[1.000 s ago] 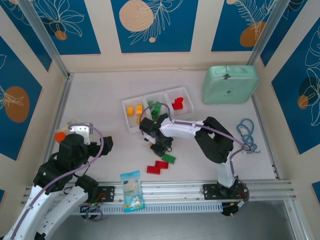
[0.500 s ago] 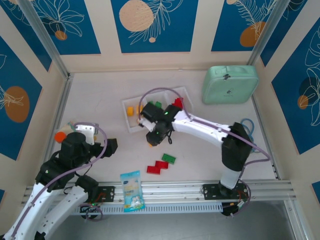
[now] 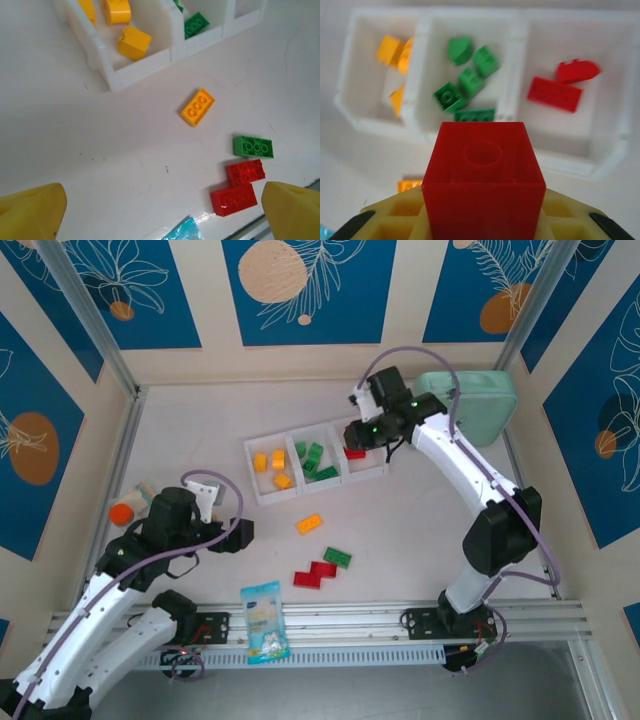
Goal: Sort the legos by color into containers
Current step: Place the lego in the container.
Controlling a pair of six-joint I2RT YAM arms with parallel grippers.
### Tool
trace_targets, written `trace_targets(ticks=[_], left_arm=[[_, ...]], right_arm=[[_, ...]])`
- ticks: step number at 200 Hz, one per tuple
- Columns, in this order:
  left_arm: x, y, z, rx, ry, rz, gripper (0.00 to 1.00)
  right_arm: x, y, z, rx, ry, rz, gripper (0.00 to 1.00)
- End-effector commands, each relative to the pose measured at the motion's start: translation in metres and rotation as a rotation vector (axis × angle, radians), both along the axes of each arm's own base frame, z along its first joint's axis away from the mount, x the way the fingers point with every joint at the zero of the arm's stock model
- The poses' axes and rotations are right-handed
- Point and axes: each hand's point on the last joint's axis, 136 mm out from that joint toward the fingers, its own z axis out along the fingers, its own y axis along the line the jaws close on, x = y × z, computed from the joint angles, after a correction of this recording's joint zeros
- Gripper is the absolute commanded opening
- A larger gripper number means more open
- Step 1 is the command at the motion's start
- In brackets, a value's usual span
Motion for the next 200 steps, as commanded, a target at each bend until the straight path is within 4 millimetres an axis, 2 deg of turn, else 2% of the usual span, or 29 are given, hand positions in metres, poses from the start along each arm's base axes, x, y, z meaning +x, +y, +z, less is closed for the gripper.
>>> trace_targets(ticks=[1, 42, 70, 90, 125, 172, 200], left_arm=[[-0.004, -0.014, -0.001, -0.038, 0.017, -0.078, 0.99], [-0.007, -0.027, -0.008, -0.062, 0.074, -0.144, 0.99], [-0.008, -0.03, -0.01, -0.065, 0.091, -0.159, 0.99], [-0.008, -0.03, -0.01, -0.065, 0.087, -0.157, 0.99], [-0.008, -0.025, -0.004, -0.061, 0.053, -0.143, 0.99], [-0.006, -0.021, -0.003, -0.044, 0.034, -0.126, 0.99], [-0.006, -0.021, -0.004, -0.041, 0.038, -0.124, 0.99]], right_arm=[[0.019, -0.008, -0.003, 0.04, 0.042, -0.073, 0.2], [0.055, -0.018, -0.037, 0.017, 0.122, -0.138, 0.21], [0.072, -0.012, -0.053, 0.051, 0.145, -0.148, 0.23], [0.083, -0.014, -0.067, 0.054, 0.171, -0.168, 0.24], [0.094, -0.013, -0.087, 0.077, 0.223, -0.175, 0.25], [0.098, -0.001, -0.109, 0.123, 0.289, -0.179, 0.35], [0.101, 0.005, -0.117, 0.146, 0.311, -0.17, 0.37]])
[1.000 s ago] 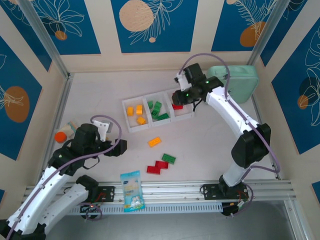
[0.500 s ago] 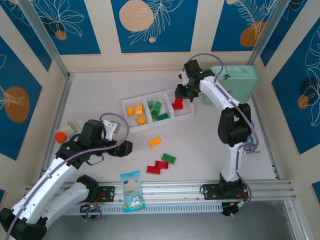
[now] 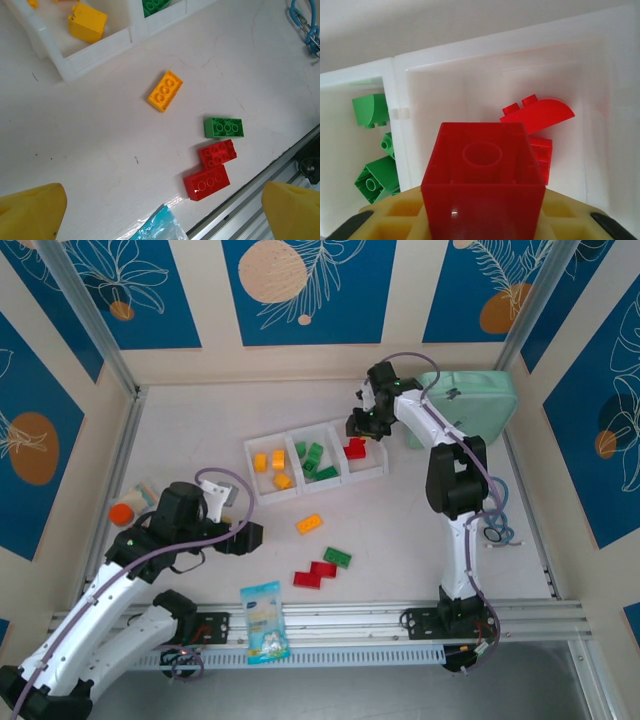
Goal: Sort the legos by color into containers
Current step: Place the lego in the container, then pick up the lego from the bottom-center of the table.
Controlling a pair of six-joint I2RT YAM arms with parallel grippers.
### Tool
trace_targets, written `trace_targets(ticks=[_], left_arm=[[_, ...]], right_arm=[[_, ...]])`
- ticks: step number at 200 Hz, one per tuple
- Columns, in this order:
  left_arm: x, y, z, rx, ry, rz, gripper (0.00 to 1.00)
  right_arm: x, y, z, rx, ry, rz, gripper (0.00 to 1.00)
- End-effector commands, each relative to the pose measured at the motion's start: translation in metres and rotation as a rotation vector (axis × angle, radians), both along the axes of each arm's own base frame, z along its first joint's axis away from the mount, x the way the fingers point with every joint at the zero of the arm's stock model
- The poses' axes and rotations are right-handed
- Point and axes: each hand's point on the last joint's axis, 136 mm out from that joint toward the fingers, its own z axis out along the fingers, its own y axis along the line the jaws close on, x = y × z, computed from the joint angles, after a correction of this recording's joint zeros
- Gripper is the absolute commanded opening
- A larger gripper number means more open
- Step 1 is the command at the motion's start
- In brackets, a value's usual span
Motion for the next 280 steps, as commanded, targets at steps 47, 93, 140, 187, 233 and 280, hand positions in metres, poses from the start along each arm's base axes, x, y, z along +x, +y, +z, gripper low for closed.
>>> trace_targets(ticks=[47, 93, 140, 187, 233, 280], left_arm=[[0.003, 0.006, -0.002, 0.034, -0.017, 0.013, 0.99], [0.005, 0.006, -0.006, 0.048, 0.001, 0.018, 0.99], [0.005, 0.006, -0.009, 0.054, 0.012, 0.018, 0.99], [0.005, 0.005, -0.008, 0.051, 0.012, 0.016, 0.99], [0.004, 0.004, -0.007, 0.045, 0.013, 0.011, 0.99], [0.004, 0.006, -0.005, 0.043, 0.005, 0.019, 0.99]], right_arm=[[0.004, 0.019, 0.0, 0.099, 0.035, 0.009, 0.58], [-0.001, 0.022, 0.011, 0.109, 0.027, 0.015, 0.69], [-0.024, 0.025, 0.035, 0.111, 0.006, 0.025, 0.86], [-0.068, 0.024, 0.055, 0.12, -0.009, 0.029, 0.95], [-0.143, 0.035, 0.06, 0.016, -0.034, 0.234, 1.0], [-0.234, 0.044, 0.034, -0.261, -0.03, 0.552, 0.96]])
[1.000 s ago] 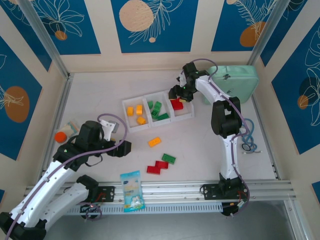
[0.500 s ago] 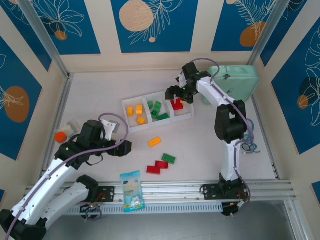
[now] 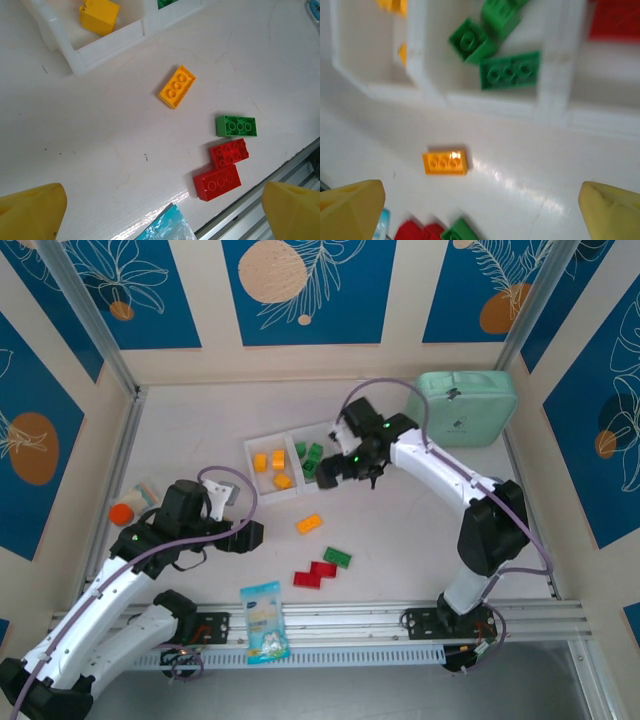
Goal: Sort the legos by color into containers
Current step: Pick up the lego from the bottom-center of the table.
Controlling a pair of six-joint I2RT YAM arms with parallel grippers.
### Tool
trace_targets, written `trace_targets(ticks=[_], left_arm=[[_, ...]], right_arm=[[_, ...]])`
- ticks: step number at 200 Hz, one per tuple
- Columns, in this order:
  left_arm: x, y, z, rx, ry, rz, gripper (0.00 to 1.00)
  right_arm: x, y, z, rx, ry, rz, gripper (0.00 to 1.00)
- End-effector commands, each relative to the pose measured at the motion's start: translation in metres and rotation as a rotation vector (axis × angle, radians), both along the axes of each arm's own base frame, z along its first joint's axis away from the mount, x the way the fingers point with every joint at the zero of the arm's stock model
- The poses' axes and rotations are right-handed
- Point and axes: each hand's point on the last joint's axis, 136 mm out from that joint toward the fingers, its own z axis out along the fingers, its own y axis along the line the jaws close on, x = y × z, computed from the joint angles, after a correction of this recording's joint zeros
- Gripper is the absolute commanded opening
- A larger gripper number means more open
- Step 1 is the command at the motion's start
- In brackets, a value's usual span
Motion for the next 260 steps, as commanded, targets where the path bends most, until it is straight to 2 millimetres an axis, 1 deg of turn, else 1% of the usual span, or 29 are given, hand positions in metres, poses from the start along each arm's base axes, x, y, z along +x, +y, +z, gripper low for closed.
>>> trace_targets(ticks=[1, 11, 24, 32, 52, 66, 87, 98, 110, 125, 149, 159, 168, 215, 238, 260], left_arm=[[-0.001, 0.003, 0.004, 0.006, -0.021, -0.002, 0.99], [-0.001, 0.003, 0.006, 0.001, -0.026, -0.003, 0.99], [-0.002, 0.002, 0.008, -0.005, -0.035, -0.005, 0.99], [-0.002, 0.003, 0.009, -0.008, -0.041, -0.005, 0.99], [-0.003, 0.003, 0.012, -0.018, -0.059, -0.005, 0.99], [-0.004, 0.004, 0.015, -0.025, -0.071, -0.005, 1.0], [-0.005, 0.005, 0.017, -0.029, -0.084, -0.003, 0.99], [-0.005, 0.005, 0.019, -0.03, -0.091, -0.003, 0.99], [-0.005, 0.005, 0.019, -0.03, -0.093, -0.004, 0.99], [-0.005, 0.005, 0.019, -0.031, -0.093, -0.003, 0.99], [-0.005, 0.006, 0.019, -0.031, -0.096, -0.002, 0.99], [-0.005, 0.005, 0.019, -0.032, -0.095, -0.003, 0.99], [-0.006, 0.005, 0.019, -0.032, -0.094, -0.004, 0.99], [-0.005, 0.006, 0.019, -0.028, -0.093, -0.003, 0.99], [-0.005, 0.006, 0.019, -0.027, -0.095, 0.001, 0.99], [-0.005, 0.007, 0.019, -0.027, -0.097, 0.003, 0.99]], right_arm=[[-0.048, -0.013, -0.016, -0.167, 0.003, 0.186, 0.96], [-0.067, -0.01, -0.026, -0.204, -0.001, 0.274, 0.96], [-0.091, -0.006, -0.037, -0.19, 0.031, 0.384, 0.97], [-0.102, -0.006, -0.044, -0.192, 0.022, 0.451, 0.97], [-0.113, -0.013, -0.058, -0.224, -0.059, 0.594, 0.97], [-0.12, -0.015, -0.06, -0.192, -0.122, 0.686, 0.98], [-0.139, -0.021, -0.062, -0.144, -0.159, 0.844, 1.0], [-0.143, -0.022, -0.065, -0.134, -0.179, 0.882, 1.0], [-0.146, -0.019, -0.069, -0.122, -0.2, 0.912, 1.0], [-0.149, -0.015, -0.078, -0.131, -0.227, 0.955, 0.99], [-0.163, -0.005, -0.095, -0.121, -0.25, 1.042, 0.96], [-0.163, -0.002, -0.1, -0.114, -0.259, 1.043, 0.95], [-0.159, 0.0, -0.104, -0.121, -0.269, 1.03, 0.95], [-0.143, -0.002, -0.129, -0.199, -0.271, 1.004, 0.9], [-0.134, -0.001, -0.135, -0.215, -0.266, 0.975, 0.87], [-0.127, 0.0, -0.137, -0.215, -0.273, 0.945, 0.85]])
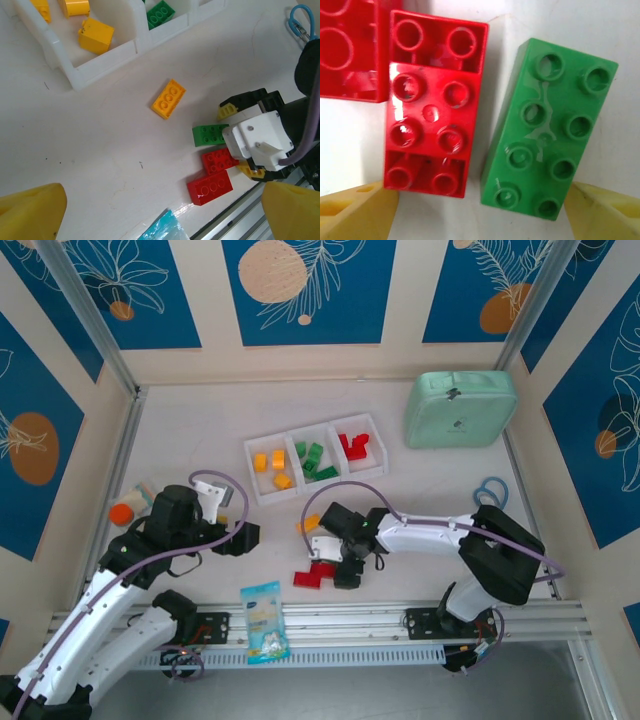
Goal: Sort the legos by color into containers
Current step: Pick up the lego from the bottom-center of the table.
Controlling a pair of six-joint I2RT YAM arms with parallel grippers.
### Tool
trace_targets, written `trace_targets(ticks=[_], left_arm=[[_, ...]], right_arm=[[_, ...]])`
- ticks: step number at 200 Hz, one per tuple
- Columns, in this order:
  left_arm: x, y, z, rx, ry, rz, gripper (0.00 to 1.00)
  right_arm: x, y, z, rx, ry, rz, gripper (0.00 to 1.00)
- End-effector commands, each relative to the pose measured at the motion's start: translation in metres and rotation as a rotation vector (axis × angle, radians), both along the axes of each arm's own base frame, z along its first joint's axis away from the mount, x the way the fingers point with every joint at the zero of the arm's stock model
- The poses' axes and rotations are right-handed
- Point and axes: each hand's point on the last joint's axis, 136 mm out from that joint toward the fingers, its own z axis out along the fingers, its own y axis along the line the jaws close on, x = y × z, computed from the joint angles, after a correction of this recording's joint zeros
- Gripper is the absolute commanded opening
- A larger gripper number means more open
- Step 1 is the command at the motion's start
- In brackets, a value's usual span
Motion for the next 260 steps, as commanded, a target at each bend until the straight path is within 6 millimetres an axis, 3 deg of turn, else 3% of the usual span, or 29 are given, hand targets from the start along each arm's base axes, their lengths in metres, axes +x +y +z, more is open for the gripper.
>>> trace_targets(ticks=[1, 111, 145, 208, 224, 239, 260], left_arm=[[0.001, 0.004, 0.002, 0.013, -0.023, 0.004, 0.99], [0.001, 0.004, 0.0, 0.019, -0.018, 0.006, 0.99], [0.001, 0.004, 0.0, 0.021, -0.018, 0.006, 0.99], [0.001, 0.004, 0.0, 0.02, -0.018, 0.006, 0.99], [0.001, 0.004, 0.001, 0.018, -0.019, 0.005, 0.99], [0.001, 0.003, 0.001, 0.017, -0.018, 0.005, 0.99], [0.001, 0.003, 0.001, 0.017, -0.019, 0.003, 0.99]], right_arm=[[0.013, 0.005, 0.0, 0.022, -0.03, -0.032, 0.85], [0.049, 0.008, 0.001, 0.039, -0.107, -0.136, 0.67], [0.049, 0.008, 0.0, 0.044, -0.094, -0.137, 0.64], [0.047, 0.007, 0.0, 0.049, -0.103, -0.134, 0.43], [0.048, 0.006, 0.002, 0.057, -0.112, -0.134, 0.34], [0.052, 0.004, 0.003, 0.056, -0.123, -0.15, 0.19], [0.055, 0.0, 0.004, 0.049, -0.14, -0.163, 0.14]])
